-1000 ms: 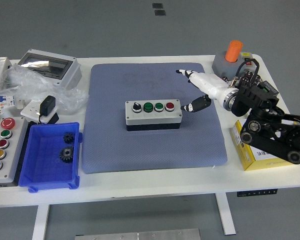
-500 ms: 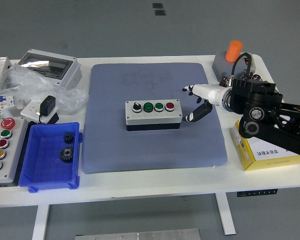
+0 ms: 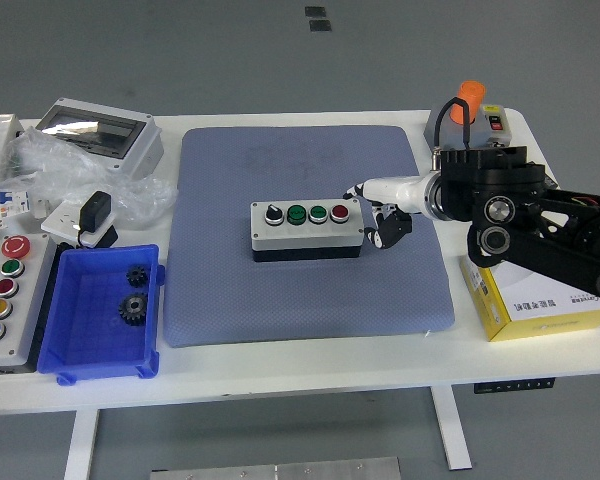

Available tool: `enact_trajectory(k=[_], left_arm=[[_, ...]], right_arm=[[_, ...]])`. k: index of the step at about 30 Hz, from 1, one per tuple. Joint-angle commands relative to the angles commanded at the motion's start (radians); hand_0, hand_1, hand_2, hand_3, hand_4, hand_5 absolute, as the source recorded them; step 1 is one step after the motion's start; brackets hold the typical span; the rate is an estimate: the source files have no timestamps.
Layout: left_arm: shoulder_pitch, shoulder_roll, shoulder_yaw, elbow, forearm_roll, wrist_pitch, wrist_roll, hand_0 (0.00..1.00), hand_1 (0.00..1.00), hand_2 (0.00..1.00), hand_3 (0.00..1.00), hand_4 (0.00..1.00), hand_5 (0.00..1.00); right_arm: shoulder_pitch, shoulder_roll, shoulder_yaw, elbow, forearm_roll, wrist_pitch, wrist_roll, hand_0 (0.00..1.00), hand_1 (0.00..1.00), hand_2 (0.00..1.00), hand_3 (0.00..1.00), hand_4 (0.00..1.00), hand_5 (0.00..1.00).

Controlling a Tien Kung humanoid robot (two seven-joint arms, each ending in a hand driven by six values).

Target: Pick up the button,place it on the desk,press the button,press the button

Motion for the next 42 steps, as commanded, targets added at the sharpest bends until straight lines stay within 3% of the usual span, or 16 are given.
enact_trajectory(k=[12, 18, 29, 42], left_arm=[[-0.001, 0.002, -0.001, 0.000, 0.000, 0.000, -0.002, 0.735, 0.742, 0.627, 0.650, 0.591, 0.181], [-0.003, 0.003, -0.001, 0.000, -0.001, 0.001, -0.005, 0.734, 0.740, 0.625, 0.643, 0.591, 0.181], [-0.002, 0.002, -0.005, 0.000, 0.004, 0.000, -0.006, 0.732, 0.740, 0.623, 0.639, 0.594, 0.192], [-0.006, 0.001, -0.004, 0.000, 0.006, -0.003, -0.001, 0.732, 0.740, 0.621, 0.632, 0.592, 0.197]], right_arm=[[-0.011, 0.032, -0.052, -0.052, 0.017, -0.008, 0.000, 0.294, 0.285, 0.242, 0.998, 0.188, 0.002], [-0.011, 0.034, -0.067, -0.047, 0.012, -0.012, 0.000, 0.289, 0.281, 0.241, 0.998, 0.180, 0.002], [-0.010, 0.012, -0.011, -0.025, -0.029, -0.036, 0.000, 0.282, 0.284, 0.241, 0.998, 0.181, 0.002], [-0.016, 0.049, -0.070, -0.031, -0.010, -0.049, 0.000, 0.280, 0.280, 0.240, 0.998, 0.176, 0.002]])
